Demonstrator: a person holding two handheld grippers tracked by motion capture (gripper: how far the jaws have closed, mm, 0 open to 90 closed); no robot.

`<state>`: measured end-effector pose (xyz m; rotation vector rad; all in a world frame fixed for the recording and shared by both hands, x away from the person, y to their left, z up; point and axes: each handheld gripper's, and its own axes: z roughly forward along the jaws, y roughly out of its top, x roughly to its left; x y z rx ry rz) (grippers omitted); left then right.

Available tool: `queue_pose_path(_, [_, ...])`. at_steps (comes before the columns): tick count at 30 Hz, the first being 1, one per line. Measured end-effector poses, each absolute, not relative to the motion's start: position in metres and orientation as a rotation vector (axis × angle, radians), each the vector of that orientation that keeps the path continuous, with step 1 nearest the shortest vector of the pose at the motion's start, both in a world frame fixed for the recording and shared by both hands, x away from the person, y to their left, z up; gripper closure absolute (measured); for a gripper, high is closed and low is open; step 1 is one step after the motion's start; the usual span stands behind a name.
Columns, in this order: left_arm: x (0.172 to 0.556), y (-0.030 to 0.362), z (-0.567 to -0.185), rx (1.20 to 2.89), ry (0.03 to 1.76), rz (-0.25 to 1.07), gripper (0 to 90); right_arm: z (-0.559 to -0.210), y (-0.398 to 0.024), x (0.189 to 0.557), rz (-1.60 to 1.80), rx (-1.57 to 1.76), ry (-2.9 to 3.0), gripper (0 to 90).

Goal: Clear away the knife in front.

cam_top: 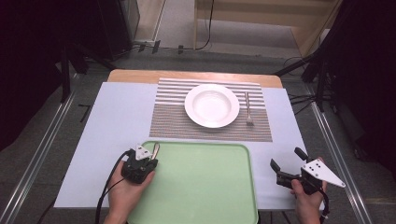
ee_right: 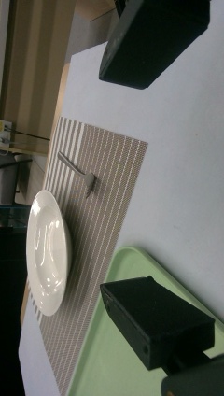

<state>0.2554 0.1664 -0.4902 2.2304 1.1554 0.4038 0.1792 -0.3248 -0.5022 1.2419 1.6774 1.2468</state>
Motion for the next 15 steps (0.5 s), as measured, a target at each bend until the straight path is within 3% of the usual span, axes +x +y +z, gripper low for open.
queue_pose_path(15, [0.253,0.186,-0.491,2.212,1.154,0.386,89.7,-0.504,-0.323,0.18,1.241,1.241,1.686,1.0])
